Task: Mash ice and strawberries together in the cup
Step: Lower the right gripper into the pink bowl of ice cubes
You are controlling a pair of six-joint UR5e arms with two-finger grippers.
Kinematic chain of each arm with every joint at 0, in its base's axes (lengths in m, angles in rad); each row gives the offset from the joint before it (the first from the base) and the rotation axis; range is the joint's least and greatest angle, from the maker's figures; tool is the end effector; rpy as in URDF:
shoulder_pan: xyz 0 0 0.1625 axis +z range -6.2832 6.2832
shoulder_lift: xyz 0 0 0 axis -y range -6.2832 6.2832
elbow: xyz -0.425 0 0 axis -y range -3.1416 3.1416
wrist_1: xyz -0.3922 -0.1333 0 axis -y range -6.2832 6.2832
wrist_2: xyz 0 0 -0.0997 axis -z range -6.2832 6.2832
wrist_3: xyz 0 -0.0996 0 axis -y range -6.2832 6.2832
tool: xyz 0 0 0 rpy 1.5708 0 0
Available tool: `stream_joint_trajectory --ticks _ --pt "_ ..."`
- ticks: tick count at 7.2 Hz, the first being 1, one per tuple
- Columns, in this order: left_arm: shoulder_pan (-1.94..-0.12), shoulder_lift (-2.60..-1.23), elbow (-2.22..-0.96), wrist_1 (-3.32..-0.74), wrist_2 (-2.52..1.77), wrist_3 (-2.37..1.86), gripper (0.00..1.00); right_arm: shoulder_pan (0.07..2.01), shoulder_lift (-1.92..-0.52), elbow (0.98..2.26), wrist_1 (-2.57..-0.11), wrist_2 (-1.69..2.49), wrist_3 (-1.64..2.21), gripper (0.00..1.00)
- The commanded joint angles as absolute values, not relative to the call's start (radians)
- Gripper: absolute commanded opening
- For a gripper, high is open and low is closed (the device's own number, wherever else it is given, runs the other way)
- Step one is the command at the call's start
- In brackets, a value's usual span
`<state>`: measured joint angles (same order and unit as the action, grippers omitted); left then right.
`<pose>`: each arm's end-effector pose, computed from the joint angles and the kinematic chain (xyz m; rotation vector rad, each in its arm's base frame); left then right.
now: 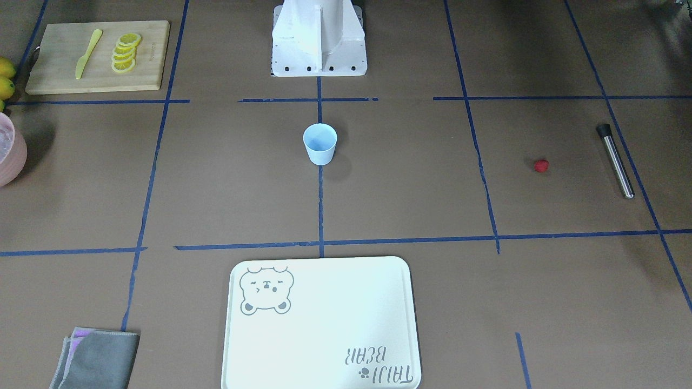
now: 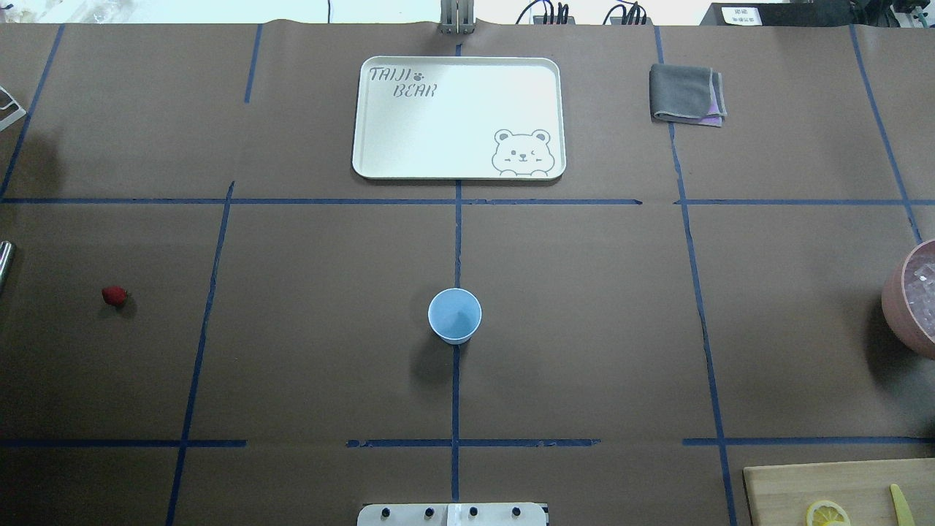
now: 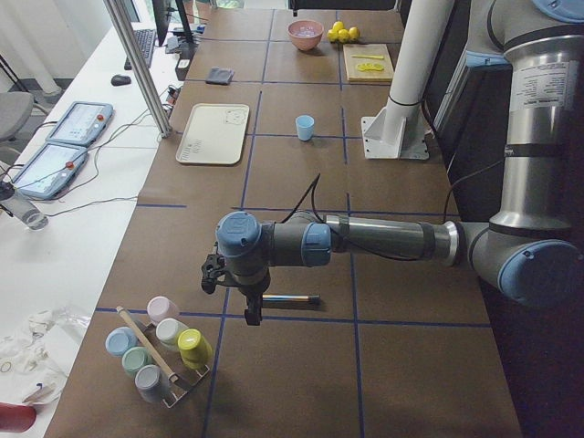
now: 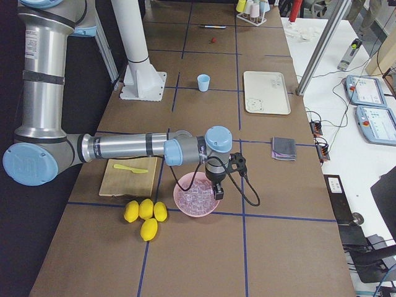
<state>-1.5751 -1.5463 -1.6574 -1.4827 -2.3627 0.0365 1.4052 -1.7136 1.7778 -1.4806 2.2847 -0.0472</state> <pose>-0.0645 -0.4786 0.6356 -0.0085 0.7922 0.0202 -0.0055 -0.4462 0.6171 0.1057 -0.7220 -0.2584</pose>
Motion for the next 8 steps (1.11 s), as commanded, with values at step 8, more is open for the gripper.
stream_joint_trajectory --ticks 8 --pt "-1.574 -1.546 -1.664 -1.482 -2.364 0.031 1.00 1.304 -1.723 1.713 -1.477 2.257 -0.106 0.68"
